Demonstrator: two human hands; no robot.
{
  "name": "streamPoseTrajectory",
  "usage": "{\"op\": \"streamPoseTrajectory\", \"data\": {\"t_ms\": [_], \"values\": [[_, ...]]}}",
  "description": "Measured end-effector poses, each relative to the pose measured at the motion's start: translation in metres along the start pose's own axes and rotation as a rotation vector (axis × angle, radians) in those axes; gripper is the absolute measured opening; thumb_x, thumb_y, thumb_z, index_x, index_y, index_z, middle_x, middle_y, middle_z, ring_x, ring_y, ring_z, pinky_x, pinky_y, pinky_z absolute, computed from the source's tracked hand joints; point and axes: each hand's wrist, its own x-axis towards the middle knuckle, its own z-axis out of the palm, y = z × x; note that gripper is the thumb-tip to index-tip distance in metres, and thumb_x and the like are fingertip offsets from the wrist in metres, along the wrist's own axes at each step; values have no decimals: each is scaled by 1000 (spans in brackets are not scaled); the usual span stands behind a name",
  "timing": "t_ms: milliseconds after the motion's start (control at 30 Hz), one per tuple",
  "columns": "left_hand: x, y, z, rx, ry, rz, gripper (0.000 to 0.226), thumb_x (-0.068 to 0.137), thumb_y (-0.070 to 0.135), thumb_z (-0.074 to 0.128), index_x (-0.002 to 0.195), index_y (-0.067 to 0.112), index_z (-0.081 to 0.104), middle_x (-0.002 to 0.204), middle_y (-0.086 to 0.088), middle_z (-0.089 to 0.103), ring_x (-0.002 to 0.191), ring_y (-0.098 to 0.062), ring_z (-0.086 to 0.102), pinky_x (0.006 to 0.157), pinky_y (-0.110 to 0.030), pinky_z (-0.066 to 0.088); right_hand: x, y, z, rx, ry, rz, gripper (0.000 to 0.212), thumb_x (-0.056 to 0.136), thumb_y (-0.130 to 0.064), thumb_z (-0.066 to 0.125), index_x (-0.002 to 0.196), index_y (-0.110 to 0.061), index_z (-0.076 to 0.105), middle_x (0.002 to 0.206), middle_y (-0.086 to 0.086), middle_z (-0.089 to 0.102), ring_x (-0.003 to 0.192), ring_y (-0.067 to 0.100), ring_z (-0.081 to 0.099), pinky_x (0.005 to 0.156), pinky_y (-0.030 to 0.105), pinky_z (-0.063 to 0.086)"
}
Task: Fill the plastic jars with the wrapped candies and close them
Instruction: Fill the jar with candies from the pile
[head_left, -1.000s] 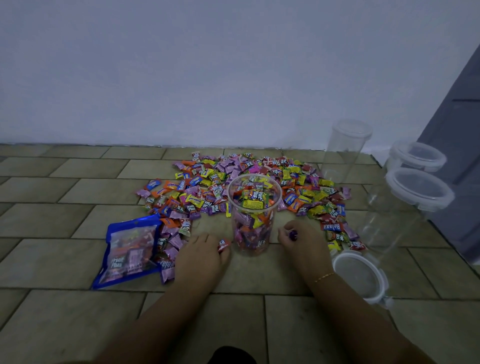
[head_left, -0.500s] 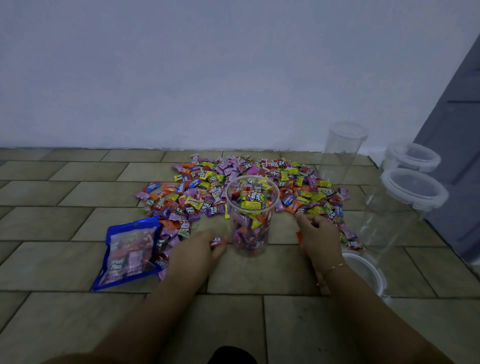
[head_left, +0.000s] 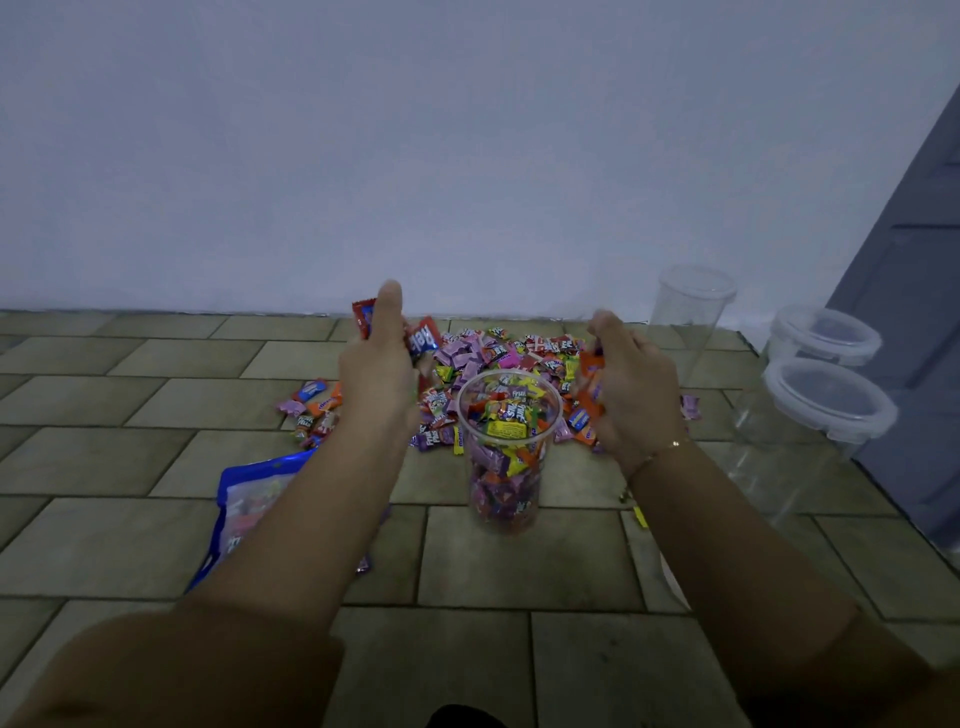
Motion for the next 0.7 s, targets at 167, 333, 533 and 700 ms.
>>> {"op": "streamPoseTrajectory", "data": {"t_ms": [167,333,533,700], "values": [[-1,-3,25,-175,-100,-180,41,89,49,58,72,15,43,44,1,44,35,-10,37,47,-25,36,-1,-6,28,70,2,-64,20,90,-30,60,77,-15,60,67,3,41,59,23,33,51,31,34],[-4,-6,29,-185,-125,-157,48,91,46,57,53,18,48,46,2,49,38,-14,42,47,-23,35,-7,2,33,102,55,-30,22,91,-25,58,71,-16,59,62,0,46,60,25,34,53,32,37],[-8,-9,32,-114,-151,-74,40,95,39,52,61,16,48,53,2,55,45,-19,53,56,-29,45,-11,1,34,140,30,-20,24,91,-15,56,68,-15,57,62,1,51,49,19,46,46,26,40],[-10,-11,31,-81,-206,-29,35,95,35,51,67,13,52,60,1,60,49,-19,59,51,-27,49,-12,3,35,154,-7,-45,25,92,-11,55,67,-14,59,61,4,53,53,22,48,54,31,44]]}}
